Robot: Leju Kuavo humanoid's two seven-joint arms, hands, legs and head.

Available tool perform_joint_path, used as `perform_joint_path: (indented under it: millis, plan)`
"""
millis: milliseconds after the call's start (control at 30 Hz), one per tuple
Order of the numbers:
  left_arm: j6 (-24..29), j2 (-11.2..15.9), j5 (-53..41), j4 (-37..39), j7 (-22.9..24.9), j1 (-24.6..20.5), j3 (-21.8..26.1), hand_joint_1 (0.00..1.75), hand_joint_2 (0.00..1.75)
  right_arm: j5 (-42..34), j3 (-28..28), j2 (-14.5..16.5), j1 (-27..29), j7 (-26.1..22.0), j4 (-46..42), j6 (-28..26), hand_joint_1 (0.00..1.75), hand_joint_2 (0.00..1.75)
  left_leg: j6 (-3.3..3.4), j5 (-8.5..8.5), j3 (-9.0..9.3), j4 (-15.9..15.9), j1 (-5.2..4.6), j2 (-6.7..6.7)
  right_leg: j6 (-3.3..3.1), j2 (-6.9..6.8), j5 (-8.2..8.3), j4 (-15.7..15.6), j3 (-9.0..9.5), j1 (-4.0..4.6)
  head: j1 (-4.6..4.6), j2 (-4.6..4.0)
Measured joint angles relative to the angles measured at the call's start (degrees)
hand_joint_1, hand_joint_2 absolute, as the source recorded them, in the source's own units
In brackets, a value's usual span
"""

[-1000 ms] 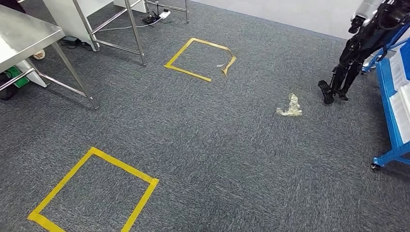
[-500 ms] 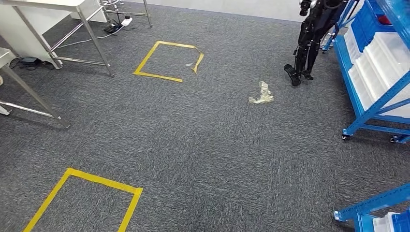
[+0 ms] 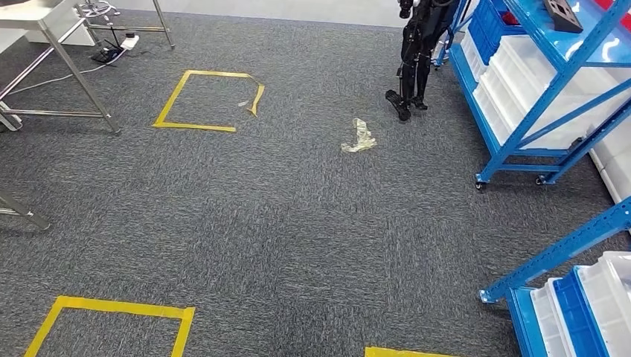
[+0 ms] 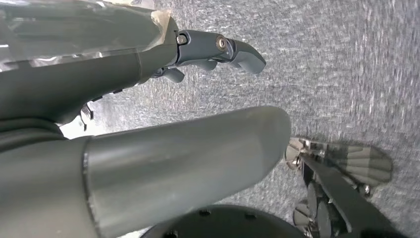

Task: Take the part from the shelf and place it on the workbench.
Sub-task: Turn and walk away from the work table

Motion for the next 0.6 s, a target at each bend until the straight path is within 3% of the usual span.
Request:
perform_joint_path:
  millis: [67,100,133,200,233,300,367,400,467,533,567,600]
  plan:
    - [-1.2,-0.1,0.3,0.0,0.4,0.1,0.2,0.00,0.00,0.0,0.0,0.0,-0.2,0.0,0.0,-0.2,0.00,0.00,0.11,-0.03,-0.13,0.0,-0.16,1.79,0.05,-0.82,-2.68,7.2,-3.47,-0.14,0.14,0.00]
    - [-1.5,-0.2,0.4,0.0,0.6,0.1,0.3,0.00,0.00,0.0,0.0,0.1,-0.1,0.0,0.0,-0.2,0.00,0.00,0.08,-0.06,-0.17,0.0,-0.20,2.62,0.40,-1.02,-2.94,8.5,-3.96,-0.25,0.15,0.00]
    - [-1.7,-0.3,0.4,0.0,0.7,0.1,0.3,0.00,0.00,0.0,0.0,0.1,-0.1,0.1,0.0,-0.2,0.00,0.00,0.02,-0.11,-0.17,0.0,-0.20,3.35,0.91,-1.31,-2.33,7.4,-3.22,-0.39,0.19,0.00]
    - [-2.0,-0.4,0.3,0.0,0.7,0.0,0.4,0.00,0.00,0.1,0.0,0.1,0.0,0.3,0.0,0.0,0.00,0.00,-0.26,-0.28,0.02,0.1,-0.24,4.60,1.82,-3.06,0.25,-0.5,1.26,-0.57,0.27,0.00]
    - [-2.4,-0.5,0.3,0.0,0.6,0.0,0.4,0.00,0.00,0.0,0.0,0.1,-0.1,0.3,0.0,0.2,0.00,0.00,-0.55,-0.47,0.18,0.1,-0.38,5.13,1.91,-4.20,1.39,-4.3,3.45,-0.46,0.33,0.00]
    - [-3.9,-0.4,0.2,0.0,0.3,-0.1,0.4,0.00,0.00,-0.3,-0.1,0.2,-0.3,0.3,0.0,0.4,0.00,0.00,-1.24,-0.85,0.61,0.1,-0.62,6.13,1.29,-5.33,2.42,-8.0,5.42,-0.10,0.18,0.00]
    - [-5.6,-0.4,0.1,-0.1,-0.1,-0.3,0.4,0.00,0.00,-0.7,-0.3,0.3,-0.2,0.3,0.0,0.4,0.00,0.00,-1.93,-1.18,1.10,0.0,-0.53,7.03,0.37,-4.21,2.59,-8.1,5.37,0.00,-0.01,0.00]
    - [-6.1,-0.4,-0.1,-0.1,-0.2,-0.4,0.4,0.00,0.00,-0.9,-0.5,0.3,-0.2,0.3,0.0,0.3,0.00,0.00,-2.28,-1.59,1.22,0.4,-0.35,6.64,0.01,-3.65,2.67,-8.2,5.51,-0.15,-0.05,0.00]
    - [-6.4,-0.4,-0.4,-0.2,-0.4,-0.6,0.4,0.00,0.00,-1.1,-1.0,0.3,-0.1,0.4,0.0,0.2,0.00,0.00,-2.81,-4.09,-0.04,3.8,-0.04,4.06,-0.90,-2.56,2.94,-8.5,5.90,-0.62,-0.28,0.00]
    - [-6.1,-0.3,-0.7,-0.2,-0.5,-0.5,0.4,0.00,0.00,-1.2,-1.2,0.3,-0.2,0.5,0.0,0.2,0.00,0.00,-2.98,-7.96,-3.47,11.0,0.08,1.39,-1.50,-1.44,3.06,-8.5,5.73,-0.56,-0.48,0.00]
    - [-5.6,-0.3,-0.7,-0.2,-0.6,-0.4,0.4,0.00,0.00,-1.1,-1.3,0.3,-0.2,0.5,0.0,0.3,0.00,0.00,-3.02,-9.11,-5.17,14.2,0.09,0.93,-1.63,-0.71,3.09,-8.4,5.67,-0.47,-0.50,0.00]
    - [-4.9,-0.3,-0.8,-0.2,-0.8,-0.3,0.4,0.00,0.00,-1.0,-1.3,0.3,-0.2,0.6,0.0,0.3,0.00,0.00,-3.04,-9.14,-6.18,15.8,0.10,0.73,-1.68,0.06,3.11,-8.4,5.65,-0.40,-0.50,0.00]
